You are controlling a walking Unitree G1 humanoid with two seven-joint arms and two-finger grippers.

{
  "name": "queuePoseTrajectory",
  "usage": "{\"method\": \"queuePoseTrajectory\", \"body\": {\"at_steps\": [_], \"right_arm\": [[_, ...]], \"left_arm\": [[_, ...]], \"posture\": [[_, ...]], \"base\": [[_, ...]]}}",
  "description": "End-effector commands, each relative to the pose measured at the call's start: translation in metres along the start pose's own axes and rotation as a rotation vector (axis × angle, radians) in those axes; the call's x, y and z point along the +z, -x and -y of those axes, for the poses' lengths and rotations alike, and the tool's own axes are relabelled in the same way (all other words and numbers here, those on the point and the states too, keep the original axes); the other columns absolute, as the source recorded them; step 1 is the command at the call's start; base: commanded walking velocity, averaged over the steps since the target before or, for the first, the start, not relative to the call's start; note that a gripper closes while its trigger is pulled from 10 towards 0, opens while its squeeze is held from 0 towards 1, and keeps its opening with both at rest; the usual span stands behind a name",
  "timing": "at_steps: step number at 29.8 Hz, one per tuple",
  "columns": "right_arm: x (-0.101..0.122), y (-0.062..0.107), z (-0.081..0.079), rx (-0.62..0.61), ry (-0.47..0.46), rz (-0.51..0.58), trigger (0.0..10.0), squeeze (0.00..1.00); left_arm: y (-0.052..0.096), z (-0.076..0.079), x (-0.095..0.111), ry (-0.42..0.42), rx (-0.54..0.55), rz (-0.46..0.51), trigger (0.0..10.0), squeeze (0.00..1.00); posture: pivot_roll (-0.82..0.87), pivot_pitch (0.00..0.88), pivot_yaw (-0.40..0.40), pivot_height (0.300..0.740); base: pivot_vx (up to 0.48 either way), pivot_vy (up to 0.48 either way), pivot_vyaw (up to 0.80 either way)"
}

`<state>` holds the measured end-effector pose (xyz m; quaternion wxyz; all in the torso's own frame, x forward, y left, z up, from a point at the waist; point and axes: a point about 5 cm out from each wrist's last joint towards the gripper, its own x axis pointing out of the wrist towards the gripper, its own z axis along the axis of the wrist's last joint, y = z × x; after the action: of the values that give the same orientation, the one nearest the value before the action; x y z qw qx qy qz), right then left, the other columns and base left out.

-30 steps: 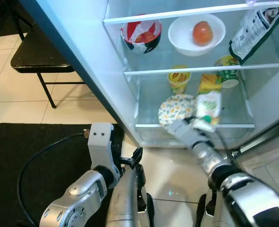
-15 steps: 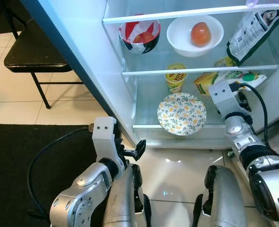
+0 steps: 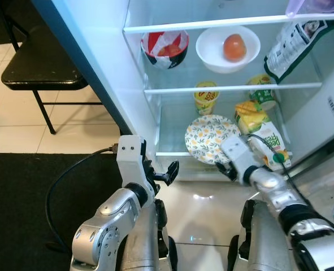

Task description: Restocking fridge

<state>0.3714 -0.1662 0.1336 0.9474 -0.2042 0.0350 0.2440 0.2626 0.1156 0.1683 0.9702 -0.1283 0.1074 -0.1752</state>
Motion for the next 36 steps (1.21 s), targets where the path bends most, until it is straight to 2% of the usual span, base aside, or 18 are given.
{"method": "queuePoseTrajectory", "body": {"at_steps": [1,2,3,4,5,6,8,9,11,13,16,18,19,22,36], "right_arm": [[0.003,0.002,-0.001,0.010,-0.040,0.043,10.0,0.00],[0.010,0.004,0.005,-0.017,-0.074,0.092,10.0,0.00],[0.010,0.004,0.005,-0.017,-0.074,0.092,10.0,0.00],[0.019,0.007,0.012,-0.060,-0.116,0.153,10.0,0.00],[0.019,0.007,0.012,-0.060,-0.116,0.153,10.0,0.00],[0.033,0.015,0.022,-0.164,-0.233,0.282,10.0,0.00],[0.035,0.018,0.022,-0.199,-0.268,0.320,10.0,0.00],[0.036,0.021,0.010,-0.235,-0.369,0.379,10.0,0.00],[0.036,0.023,0.005,-0.247,-0.400,0.396,10.0,0.00],[0.036,0.024,-0.010,-0.259,-0.516,0.427,10.0,0.00],[0.037,0.025,-0.016,-0.264,-0.558,0.436,10.0,0.00],[0.042,0.025,-0.027,-0.265,-0.625,0.459,10.0,0.00],[0.042,0.025,-0.027,-0.265,-0.625,0.459,10.0,0.00],[0.047,0.026,-0.036,-0.258,-0.720,0.472,10.0,0.00],[0.042,0.033,-0.043,-0.278,-0.678,0.392,10.0,0.00]], "left_arm": [[0.000,-0.001,-0.008,0.022,0.010,-0.020,10.0,0.00],[-0.001,-0.001,-0.008,0.021,0.010,-0.016,10.0,0.00],[-0.001,-0.001,-0.008,0.021,0.010,-0.016,10.0,0.00],[-0.001,-0.001,-0.007,0.013,0.010,-0.004,10.0,0.00],[-0.001,-0.001,-0.007,0.013,0.010,-0.004,10.0,0.00],[-0.001,0.001,-0.004,-0.028,-0.003,0.020,10.0,0.00],[-0.001,0.002,-0.003,-0.050,-0.013,0.027,10.0,0.00],[0.000,0.003,-0.002,-0.084,-0.029,0.032,10.0,0.00],[0.000,0.002,-0.002,-0.099,-0.033,0.034,10.0,0.00],[0.003,0.003,0.000,-0.147,-0.051,0.043,10.0,0.00],[0.004,0.004,0.002,-0.170,-0.063,0.053,10.0,0.00],[0.005,0.006,0.009,-0.198,-0.075,0.087,10.0,0.00],[0.005,0.006,0.009,-0.198,-0.075,0.087,10.0,0.00],[0.002,0.004,0.017,-0.186,-0.057,0.130,10.0,0.00],[-0.005,0.004,0.014,-0.198,-0.040,0.143,10.0,0.00]], "posture": [[0.02,0.297,0.067,0.559],[0.02,0.297,0.067,0.559],[0.02,0.297,0.067,0.559],[0.01,0.284,0.063,0.559],[0.01,0.284,0.063,0.559],[-0.01,0.271,0.059,0.559],[-0.01,0.267,0.058,0.559],[-0.02,0.260,0.059,0.559],[-0.02,0.260,0.059,0.559],[-0.02,0.253,0.065,0.559],[-0.02,0.249,0.066,0.559],[-0.03,0.244,0.066,0.559],[-0.03,0.244,0.066,0.559],[-0.04,0.241,0.061,0.559],[-0.05,0.233,0.048,0.559]], "base": [[0.000,0.000,0.00],[0.000,0.000,0.00],[0.000,0.000,0.00],[0.000,0.000,0.00],[0.000,0.000,0.00],[0.000,0.000,0.00],[0.000,0.000,0.00],[0.000,0.000,0.00],[0.000,0.000,0.00],[0.000,0.000,0.00],[0.000,0.000,0.00],[0.000,0.000,0.00],[0.000,0.000,0.00],[0.000,0.000,0.00],[0.000,0.000,0.00]]}}
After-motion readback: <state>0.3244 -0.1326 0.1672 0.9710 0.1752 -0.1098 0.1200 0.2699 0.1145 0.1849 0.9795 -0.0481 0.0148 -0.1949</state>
